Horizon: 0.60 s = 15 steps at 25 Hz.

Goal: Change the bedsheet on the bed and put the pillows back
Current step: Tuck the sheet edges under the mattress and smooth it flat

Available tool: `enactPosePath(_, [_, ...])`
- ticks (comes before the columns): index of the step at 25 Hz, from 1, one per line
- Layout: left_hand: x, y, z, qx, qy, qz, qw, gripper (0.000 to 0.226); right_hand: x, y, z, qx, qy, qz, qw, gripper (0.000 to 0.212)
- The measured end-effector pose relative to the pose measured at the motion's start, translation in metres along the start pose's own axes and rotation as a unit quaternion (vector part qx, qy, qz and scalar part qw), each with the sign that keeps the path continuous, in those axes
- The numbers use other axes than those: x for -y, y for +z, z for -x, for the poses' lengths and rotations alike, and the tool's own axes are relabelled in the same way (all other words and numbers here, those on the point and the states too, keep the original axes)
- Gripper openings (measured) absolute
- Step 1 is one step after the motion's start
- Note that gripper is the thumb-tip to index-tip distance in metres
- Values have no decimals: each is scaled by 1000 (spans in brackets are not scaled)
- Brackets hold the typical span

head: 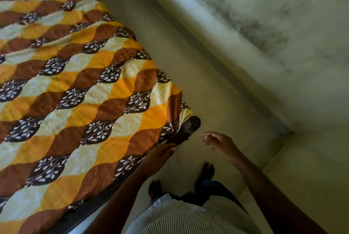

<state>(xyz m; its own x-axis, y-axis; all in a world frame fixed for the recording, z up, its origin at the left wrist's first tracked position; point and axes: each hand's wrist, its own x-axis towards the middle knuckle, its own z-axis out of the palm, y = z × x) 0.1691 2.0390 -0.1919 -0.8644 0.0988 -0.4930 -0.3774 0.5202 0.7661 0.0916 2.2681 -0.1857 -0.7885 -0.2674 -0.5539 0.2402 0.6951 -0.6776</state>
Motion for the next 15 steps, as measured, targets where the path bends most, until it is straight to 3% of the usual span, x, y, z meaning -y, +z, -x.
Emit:
enactPosePath(3, [-54, 25, -44, 27, 52, 24, 998, 32, -31, -44, -12, -19, 37, -39, 998, 29])
enactPosePath(5, [-90, 50, -80, 19, 44, 42, 998, 33, -46, -84, -28, -24, 34, -48, 998, 28])
enactPosePath(11, [-179, 111, -174, -60, -49, 109, 991, 36, -76, -213, -90, 3, 5, 6, 1000, 29])
enactPosePath(15, [-201, 120, -223, -121, -120, 155, 973, 39, -79, -269, -151, 39, -3, 45, 998, 31])
